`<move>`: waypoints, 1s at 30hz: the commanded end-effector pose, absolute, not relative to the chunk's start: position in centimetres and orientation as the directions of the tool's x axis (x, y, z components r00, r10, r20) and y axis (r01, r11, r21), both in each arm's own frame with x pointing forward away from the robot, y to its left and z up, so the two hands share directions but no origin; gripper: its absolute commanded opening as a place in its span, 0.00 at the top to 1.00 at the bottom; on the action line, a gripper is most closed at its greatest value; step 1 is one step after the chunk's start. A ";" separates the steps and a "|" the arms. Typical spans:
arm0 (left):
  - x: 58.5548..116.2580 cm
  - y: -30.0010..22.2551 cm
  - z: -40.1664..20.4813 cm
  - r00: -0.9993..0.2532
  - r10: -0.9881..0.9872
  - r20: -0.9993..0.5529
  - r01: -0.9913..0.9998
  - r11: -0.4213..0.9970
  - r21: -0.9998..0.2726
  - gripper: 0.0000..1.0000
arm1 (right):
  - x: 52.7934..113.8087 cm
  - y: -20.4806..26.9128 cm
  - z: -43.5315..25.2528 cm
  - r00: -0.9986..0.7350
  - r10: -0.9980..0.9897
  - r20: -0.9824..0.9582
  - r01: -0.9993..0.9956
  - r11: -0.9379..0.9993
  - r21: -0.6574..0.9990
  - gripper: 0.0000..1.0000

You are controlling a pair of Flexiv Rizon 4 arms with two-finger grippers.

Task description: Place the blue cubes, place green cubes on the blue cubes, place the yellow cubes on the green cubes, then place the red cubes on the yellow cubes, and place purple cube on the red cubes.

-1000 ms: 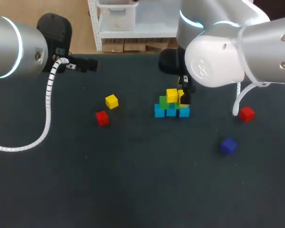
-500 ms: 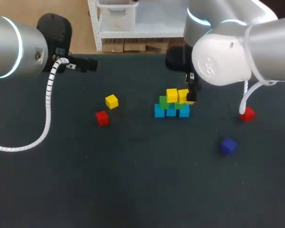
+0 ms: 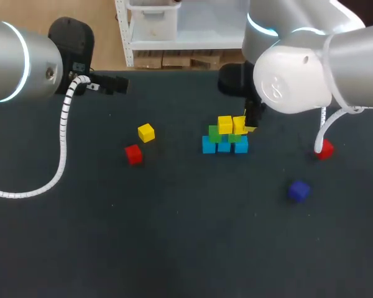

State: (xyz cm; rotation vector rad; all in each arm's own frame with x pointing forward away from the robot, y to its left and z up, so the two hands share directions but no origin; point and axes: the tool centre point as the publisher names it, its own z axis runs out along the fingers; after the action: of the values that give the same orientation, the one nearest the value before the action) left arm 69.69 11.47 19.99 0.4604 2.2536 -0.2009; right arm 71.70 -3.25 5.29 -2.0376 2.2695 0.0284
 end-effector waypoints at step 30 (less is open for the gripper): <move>69.7 11.6 20.0 -0.607 0.261 -0.751 0.392 0.920 0.004 0.00 | 71.5 -3.2 5.4 -0.109 -0.988 -0.109 -0.993 0.113 -0.029 0.79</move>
State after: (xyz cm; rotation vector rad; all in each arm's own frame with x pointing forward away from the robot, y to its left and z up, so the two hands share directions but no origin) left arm 69.69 11.47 19.99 0.4604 2.2536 -0.2009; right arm 71.48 -3.16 5.36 -2.0260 2.2678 0.0749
